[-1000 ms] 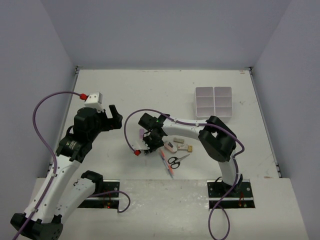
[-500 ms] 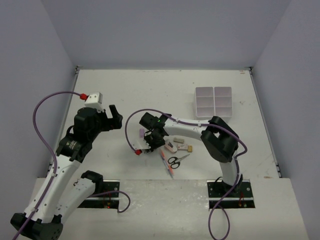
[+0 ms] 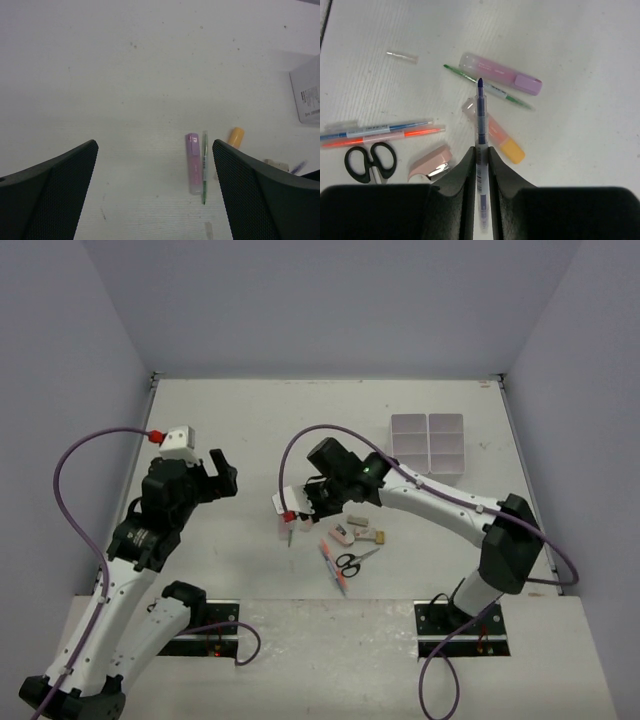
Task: Sort the stationery into containers
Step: Pick up the pen from the center of the board, then pick up the pen cap from the center of the board.
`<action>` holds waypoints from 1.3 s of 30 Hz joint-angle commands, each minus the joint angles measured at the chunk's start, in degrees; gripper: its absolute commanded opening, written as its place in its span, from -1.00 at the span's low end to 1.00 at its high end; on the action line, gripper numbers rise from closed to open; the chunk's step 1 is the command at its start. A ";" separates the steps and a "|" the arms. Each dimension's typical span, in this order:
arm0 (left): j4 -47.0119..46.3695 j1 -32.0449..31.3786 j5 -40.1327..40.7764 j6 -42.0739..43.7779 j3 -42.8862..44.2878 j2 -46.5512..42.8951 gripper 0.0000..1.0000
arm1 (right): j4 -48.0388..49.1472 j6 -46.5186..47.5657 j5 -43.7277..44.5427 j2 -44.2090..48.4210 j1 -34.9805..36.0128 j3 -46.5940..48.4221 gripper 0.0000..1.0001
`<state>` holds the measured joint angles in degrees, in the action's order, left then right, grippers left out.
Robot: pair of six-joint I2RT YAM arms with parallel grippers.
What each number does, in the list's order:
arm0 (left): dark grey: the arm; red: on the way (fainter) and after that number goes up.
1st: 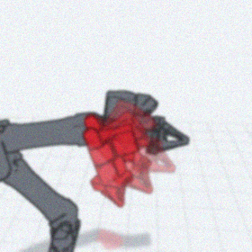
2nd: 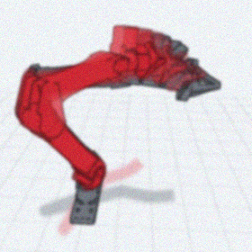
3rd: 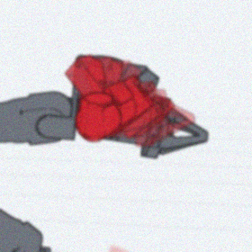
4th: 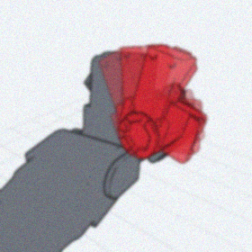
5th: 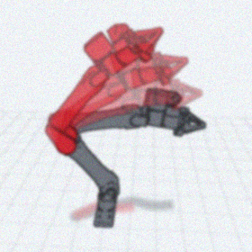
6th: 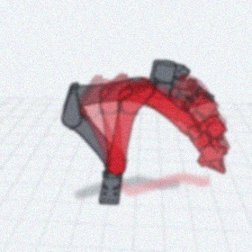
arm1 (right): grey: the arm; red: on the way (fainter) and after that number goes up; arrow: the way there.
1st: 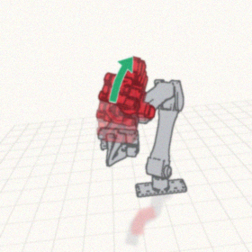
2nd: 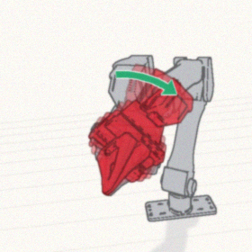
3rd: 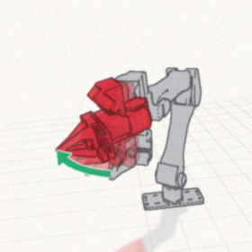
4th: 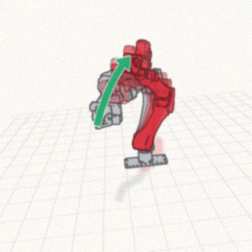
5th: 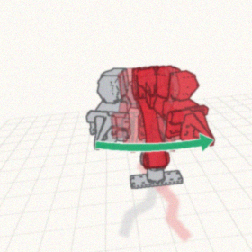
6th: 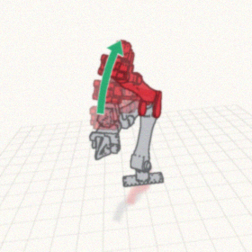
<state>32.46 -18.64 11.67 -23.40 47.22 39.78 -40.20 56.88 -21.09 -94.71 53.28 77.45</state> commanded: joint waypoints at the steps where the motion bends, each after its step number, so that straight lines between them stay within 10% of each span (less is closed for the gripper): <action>1: -0.28 -0.42 2.31 -0.60 0.94 -1.02 1.00 | 4.18 -15.05 -3.04 11.89 -0.80 -2.13 -1.00; 20: 8.38 -2.80 0.79 -11.54 4.53 9.03 1.00 | 16.75 -55.36 23.01 52.73 -3.53 -29.13 -1.00; 39: 13.74 -49.00 20.67 -49.19 -0.84 30.94 0.45 | 7.42 -67.19 43.88 54.02 -4.05 -22.96 -1.00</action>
<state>42.83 -62.71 27.00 -62.36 45.34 64.84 -32.76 -9.16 18.55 -41.48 49.74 51.98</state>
